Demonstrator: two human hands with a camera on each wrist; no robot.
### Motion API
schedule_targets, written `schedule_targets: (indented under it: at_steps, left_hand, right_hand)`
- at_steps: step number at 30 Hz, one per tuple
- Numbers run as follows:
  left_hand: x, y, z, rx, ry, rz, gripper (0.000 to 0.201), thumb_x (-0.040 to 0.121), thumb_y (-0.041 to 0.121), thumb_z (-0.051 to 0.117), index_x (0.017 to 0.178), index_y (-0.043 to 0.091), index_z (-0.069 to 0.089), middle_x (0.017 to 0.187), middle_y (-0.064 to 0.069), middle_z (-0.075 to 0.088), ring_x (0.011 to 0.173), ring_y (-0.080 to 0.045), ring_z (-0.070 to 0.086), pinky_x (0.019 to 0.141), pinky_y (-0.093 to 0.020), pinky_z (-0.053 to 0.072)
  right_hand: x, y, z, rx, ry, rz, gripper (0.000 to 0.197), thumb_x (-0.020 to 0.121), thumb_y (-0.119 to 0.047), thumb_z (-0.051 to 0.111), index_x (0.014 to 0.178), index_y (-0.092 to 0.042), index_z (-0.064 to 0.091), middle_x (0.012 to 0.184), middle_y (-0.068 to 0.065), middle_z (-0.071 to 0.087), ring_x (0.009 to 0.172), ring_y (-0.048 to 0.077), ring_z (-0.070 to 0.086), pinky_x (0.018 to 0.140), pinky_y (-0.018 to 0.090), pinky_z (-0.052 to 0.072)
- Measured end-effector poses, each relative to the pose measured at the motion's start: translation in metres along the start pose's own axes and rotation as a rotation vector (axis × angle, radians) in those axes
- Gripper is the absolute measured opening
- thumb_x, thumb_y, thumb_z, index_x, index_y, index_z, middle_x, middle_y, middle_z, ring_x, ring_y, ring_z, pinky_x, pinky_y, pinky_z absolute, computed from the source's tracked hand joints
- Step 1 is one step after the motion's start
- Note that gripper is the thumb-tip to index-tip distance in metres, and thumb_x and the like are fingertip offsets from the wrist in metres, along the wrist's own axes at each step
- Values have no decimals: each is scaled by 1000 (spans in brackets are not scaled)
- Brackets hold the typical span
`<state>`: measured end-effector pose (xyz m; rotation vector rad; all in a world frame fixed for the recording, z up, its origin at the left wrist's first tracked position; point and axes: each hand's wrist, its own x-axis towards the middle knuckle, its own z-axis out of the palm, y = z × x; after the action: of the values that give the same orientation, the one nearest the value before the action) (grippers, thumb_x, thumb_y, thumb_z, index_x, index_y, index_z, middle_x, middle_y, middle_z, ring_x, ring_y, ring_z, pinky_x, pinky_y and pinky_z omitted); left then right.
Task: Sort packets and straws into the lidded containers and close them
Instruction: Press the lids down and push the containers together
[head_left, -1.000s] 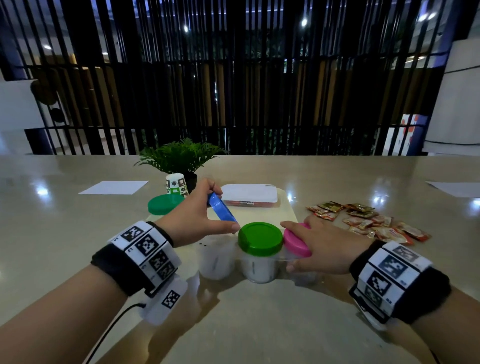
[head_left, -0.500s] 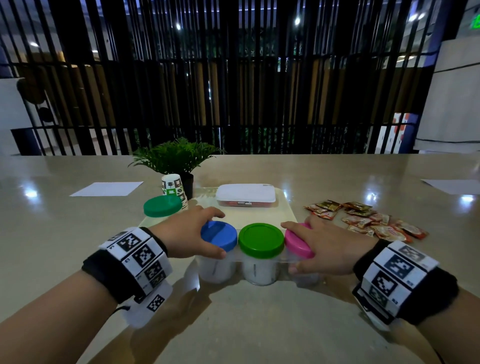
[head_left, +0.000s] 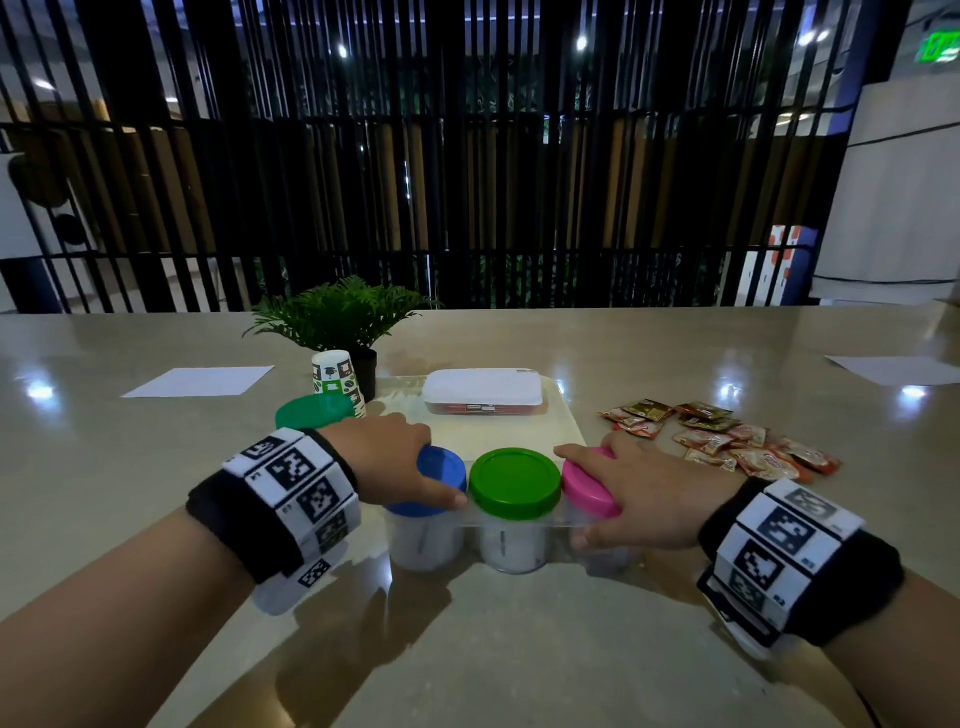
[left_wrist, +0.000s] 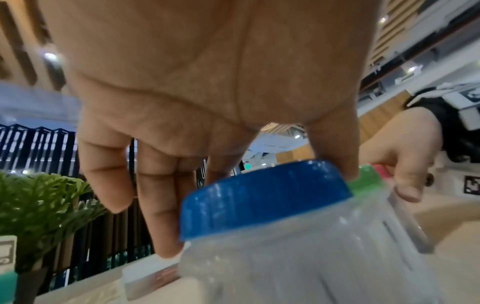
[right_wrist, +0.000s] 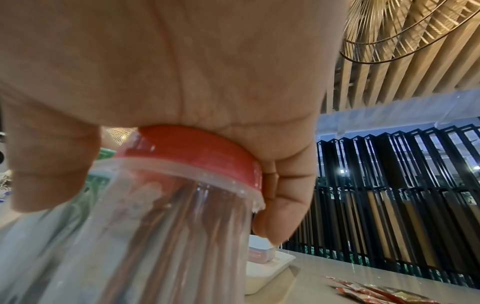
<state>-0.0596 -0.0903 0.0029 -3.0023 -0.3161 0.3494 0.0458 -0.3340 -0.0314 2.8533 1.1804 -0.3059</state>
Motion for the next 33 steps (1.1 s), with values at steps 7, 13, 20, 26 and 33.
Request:
schedule_targets:
  at_steps: [7,13,20,26,33]
  left_hand:
    - [0,-2,-6,-124,-137,191,86,83,46,71,151,35,20,150,4,28,136,-19,34,111,-38,36]
    - [-2,3,-8,24,-8,-7,98,68,86,49,142,22,38,133,-2,46,119,-22,49,100,-39,43]
    - [-5,0,-14,-102,-152,184,89,82,49,72,153,32,20,153,7,25,139,-17,30,112,-35,33]
    - [-1,4,-5,-3,-24,-18,95,71,85,42,138,19,42,132,-3,50,115,-21,52,98,-37,44]
    - [-7,-6,-11,-225,-102,165,93,81,53,70,153,35,14,159,9,17,144,-15,23,115,-34,27]
  right_hand:
    - [0,0,0,3,-2,-3,97,74,-72,58,144,-50,-6,143,0,22,128,24,31,104,46,39]
    - [1,1,-1,-3,-6,-6,98,73,-72,58,144,-50,-6,145,1,21,130,24,29,104,46,38]
    - [0,0,-2,-2,-3,-12,98,74,-72,58,145,-49,-6,146,0,20,130,25,29,104,45,38]
    - [-1,1,-3,-1,0,-18,98,74,-72,58,146,-48,-5,144,2,21,129,25,30,103,44,39]
    - [-2,0,-2,2,-1,-18,98,73,-73,57,145,-48,-5,143,0,22,127,25,31,103,45,39]
